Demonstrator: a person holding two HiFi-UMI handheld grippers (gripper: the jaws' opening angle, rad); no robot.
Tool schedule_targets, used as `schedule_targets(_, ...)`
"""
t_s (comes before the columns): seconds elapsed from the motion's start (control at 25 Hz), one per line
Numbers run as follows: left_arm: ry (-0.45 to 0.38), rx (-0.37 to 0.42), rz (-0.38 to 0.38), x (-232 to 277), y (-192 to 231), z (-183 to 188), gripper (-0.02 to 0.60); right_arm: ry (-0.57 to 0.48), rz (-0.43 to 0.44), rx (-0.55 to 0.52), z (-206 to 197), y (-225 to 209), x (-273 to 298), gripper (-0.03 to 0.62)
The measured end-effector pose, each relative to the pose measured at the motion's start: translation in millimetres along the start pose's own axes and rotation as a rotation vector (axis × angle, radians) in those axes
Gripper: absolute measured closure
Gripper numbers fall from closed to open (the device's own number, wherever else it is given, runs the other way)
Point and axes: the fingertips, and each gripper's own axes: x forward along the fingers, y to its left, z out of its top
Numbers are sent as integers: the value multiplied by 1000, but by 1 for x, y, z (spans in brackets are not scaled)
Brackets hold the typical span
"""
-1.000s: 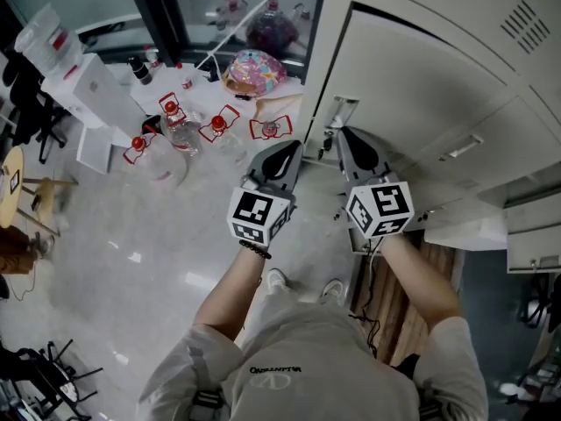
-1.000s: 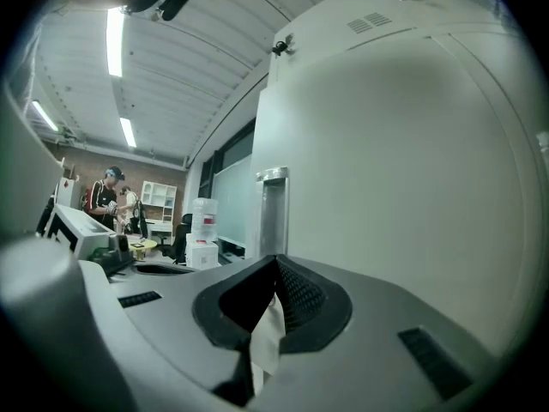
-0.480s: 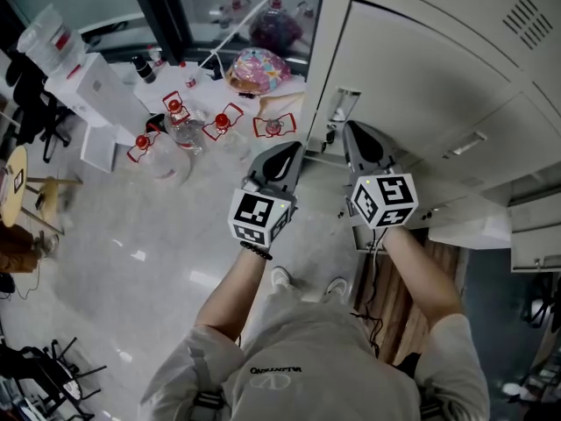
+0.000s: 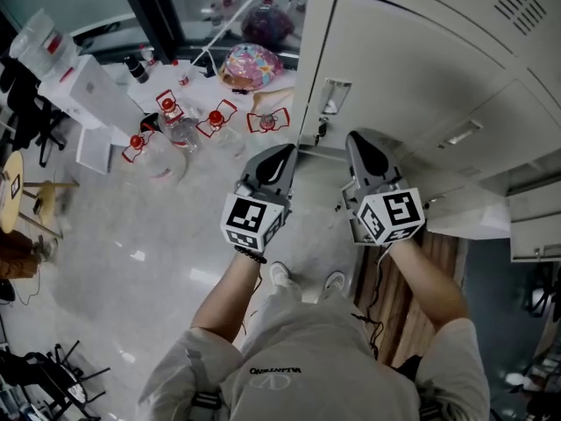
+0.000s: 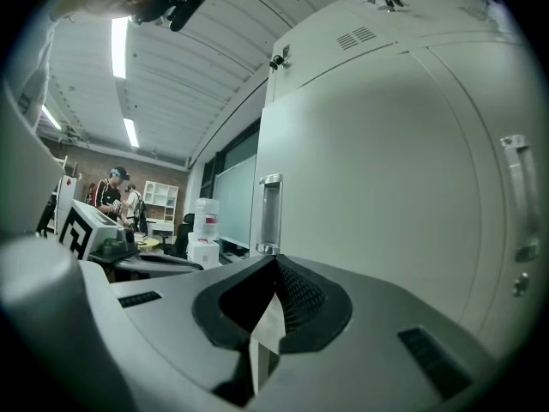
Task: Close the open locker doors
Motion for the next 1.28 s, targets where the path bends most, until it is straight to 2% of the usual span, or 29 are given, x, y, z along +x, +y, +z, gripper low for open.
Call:
schedule_targets(0.24,0,-28,-62,-29,-51,-17,586,-7,-19,-10,-13,-54,-96,583)
schedule_targets(0.4,49,-34,-77,-38,-96,-49,586,23,-76,26,-40,-109,-168,576)
schedule_targets(0.56,94,-31,-79,-35,-145,-72,586,60,-90,26,-72,-133,-220,562)
schedule_targets(0.76,119,-79,-102,-17,-207,-96,586,142,-11,4,-122,-141,-263,548)
schedule_targets(0.92,119,-89,-128,-6,-251,-112,586,200,98,-19,-168,-145,-292,520)
schedule_targets(1.08,176,-80,-120,-3,-281,-143,562,253,205,-20,-220,-136,-316,489)
schedule_targets(1.28,201,-73,-110,2,-308,-181,532,284,297,-7,-281,-116,-329,454)
